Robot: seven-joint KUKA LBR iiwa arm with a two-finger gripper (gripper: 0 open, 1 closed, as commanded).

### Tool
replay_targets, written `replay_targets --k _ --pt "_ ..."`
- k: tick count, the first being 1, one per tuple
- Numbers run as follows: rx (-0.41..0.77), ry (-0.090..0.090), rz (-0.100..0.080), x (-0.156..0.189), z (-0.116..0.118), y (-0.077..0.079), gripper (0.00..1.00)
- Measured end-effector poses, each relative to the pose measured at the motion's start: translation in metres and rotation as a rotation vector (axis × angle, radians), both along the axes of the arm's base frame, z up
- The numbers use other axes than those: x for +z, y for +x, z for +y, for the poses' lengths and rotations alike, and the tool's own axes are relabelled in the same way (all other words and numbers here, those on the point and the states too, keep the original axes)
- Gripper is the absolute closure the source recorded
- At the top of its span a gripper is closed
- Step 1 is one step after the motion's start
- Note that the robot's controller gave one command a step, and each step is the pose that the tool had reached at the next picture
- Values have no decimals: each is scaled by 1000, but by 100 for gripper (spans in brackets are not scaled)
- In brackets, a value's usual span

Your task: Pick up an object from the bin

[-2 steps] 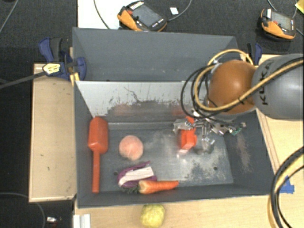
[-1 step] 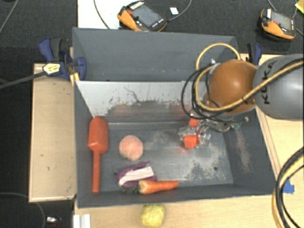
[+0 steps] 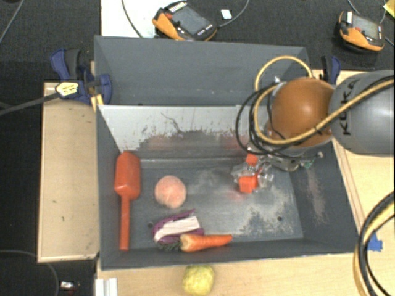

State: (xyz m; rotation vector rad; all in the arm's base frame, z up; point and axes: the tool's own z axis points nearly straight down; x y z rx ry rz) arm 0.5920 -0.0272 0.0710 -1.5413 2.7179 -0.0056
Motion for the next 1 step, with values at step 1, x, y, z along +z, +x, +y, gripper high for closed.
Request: replay_targets --k 1 --pt "-4 1 2 32 1 -1 100"
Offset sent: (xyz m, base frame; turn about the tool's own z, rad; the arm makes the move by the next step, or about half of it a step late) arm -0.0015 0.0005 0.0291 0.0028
